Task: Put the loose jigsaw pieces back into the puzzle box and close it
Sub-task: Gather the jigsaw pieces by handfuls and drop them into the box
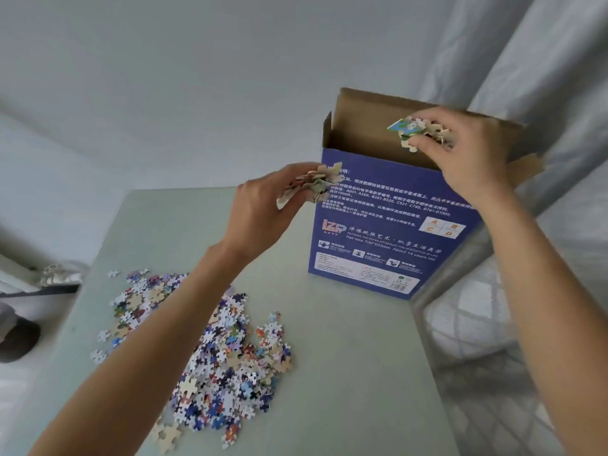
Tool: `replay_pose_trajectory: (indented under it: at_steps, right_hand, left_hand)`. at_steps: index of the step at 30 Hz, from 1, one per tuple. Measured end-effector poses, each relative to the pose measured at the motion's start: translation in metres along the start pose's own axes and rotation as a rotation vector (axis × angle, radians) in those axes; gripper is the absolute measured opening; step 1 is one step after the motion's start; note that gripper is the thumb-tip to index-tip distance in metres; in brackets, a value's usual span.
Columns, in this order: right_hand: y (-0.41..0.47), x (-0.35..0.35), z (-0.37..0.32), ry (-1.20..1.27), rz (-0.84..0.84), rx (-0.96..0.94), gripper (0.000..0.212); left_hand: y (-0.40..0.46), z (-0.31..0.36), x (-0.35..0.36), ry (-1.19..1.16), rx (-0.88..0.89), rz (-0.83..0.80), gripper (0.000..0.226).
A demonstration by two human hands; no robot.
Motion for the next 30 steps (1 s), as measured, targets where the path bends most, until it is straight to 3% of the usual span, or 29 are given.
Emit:
replay_pose_trajectory:
  at_steps: [6, 10, 20, 23, 30]
  right_hand:
    - [0.008, 0.027, 0.033, -0.083, -0.162, 0.007, 0.027]
    - [0.013, 0.034, 0.044, -0.084, -0.209, 0.022, 0.026]
    - [0.013, 0.024, 0.056, -0.107, -0.164, 0.134, 0.02]
    - [0.008, 0.022, 0.056, -0.057, -0.14, 0.12, 0.014]
    - [-0.004, 0.02, 0.05, -0.099, -0.066, 0.021, 0.014]
  left_hand:
    - [0.075, 0.024, 0.021, -0.042, 0.133, 0.045, 0.029]
    - [0.105, 0.025, 0.052, -0.02, 0.167, -0.022, 0.032]
    - [0.13, 0.011, 0.112, 0.114, 0.22, -0.272, 0.035]
    - [0.125, 0.009, 0.122, 0.134, 0.261, -0.351, 0.036]
    - [0.116, -0.003, 0.129, 0.082, 0.178, -0.449, 0.027]
Point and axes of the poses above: each hand's wrist, its own y-axis towards the middle knuckle, its own x-axis out of the palm, z = x × y, the point moved 10 cm from there along y, towards the middle knuckle, and after that the axes turned 11 degrees about x, right-handed, at the moved point
